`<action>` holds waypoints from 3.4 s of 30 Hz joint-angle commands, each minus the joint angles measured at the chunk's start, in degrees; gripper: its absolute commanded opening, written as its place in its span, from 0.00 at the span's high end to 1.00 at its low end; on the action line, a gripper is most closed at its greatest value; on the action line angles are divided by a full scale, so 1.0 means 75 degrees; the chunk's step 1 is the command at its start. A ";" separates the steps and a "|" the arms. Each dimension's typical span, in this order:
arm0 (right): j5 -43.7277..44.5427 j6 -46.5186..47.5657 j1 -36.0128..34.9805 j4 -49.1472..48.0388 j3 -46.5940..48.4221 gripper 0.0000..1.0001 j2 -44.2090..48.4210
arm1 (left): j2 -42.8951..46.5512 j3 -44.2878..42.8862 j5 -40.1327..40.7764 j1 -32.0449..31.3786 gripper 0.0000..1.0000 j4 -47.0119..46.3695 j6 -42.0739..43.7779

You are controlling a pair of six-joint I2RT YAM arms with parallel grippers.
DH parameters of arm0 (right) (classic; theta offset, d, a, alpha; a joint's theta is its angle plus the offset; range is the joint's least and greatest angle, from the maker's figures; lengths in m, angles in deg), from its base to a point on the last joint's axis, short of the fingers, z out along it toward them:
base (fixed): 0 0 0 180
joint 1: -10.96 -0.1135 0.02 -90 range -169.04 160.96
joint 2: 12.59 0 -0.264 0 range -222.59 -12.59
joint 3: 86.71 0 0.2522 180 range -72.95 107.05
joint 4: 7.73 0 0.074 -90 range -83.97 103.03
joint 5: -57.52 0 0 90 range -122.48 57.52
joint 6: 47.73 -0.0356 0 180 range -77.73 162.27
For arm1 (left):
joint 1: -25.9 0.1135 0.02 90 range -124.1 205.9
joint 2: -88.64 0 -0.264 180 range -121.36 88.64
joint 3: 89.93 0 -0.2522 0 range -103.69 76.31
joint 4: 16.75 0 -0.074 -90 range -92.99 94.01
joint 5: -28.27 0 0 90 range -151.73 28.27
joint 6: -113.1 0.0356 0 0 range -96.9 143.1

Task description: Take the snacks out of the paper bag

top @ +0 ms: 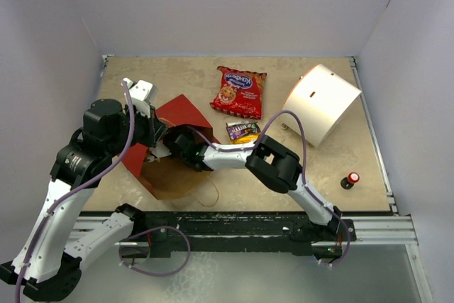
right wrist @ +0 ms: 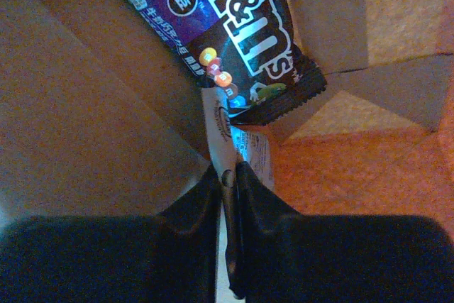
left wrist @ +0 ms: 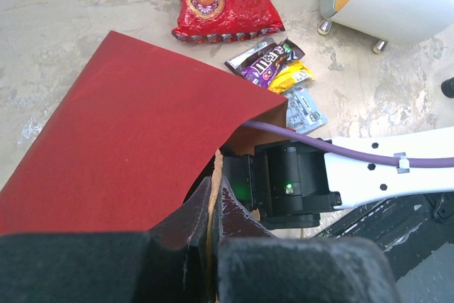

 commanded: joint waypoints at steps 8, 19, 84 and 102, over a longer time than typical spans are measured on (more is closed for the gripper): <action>-0.1102 -0.0292 -0.0305 -0.0142 -0.0297 1.00 0.1076 | 0.0236 -0.0228 0.0527 -0.0016 0.99 -0.0178 -0.0070; -0.1751 -0.1101 -0.0932 -0.0345 -0.1372 1.00 0.2128 | 0.0299 -0.0215 0.1172 -0.0010 0.99 -0.0010 -0.0413; 0.2039 -0.9410 0.0686 0.3448 -0.4122 1.00 0.5762 | 0.0559 0.0261 0.1857 -0.0015 1.00 0.0305 -0.1199; 0.2467 -0.8549 0.0691 0.3128 -0.3883 1.00 0.4039 | 0.0436 0.0064 0.1984 -0.0010 1.00 0.0488 -0.1062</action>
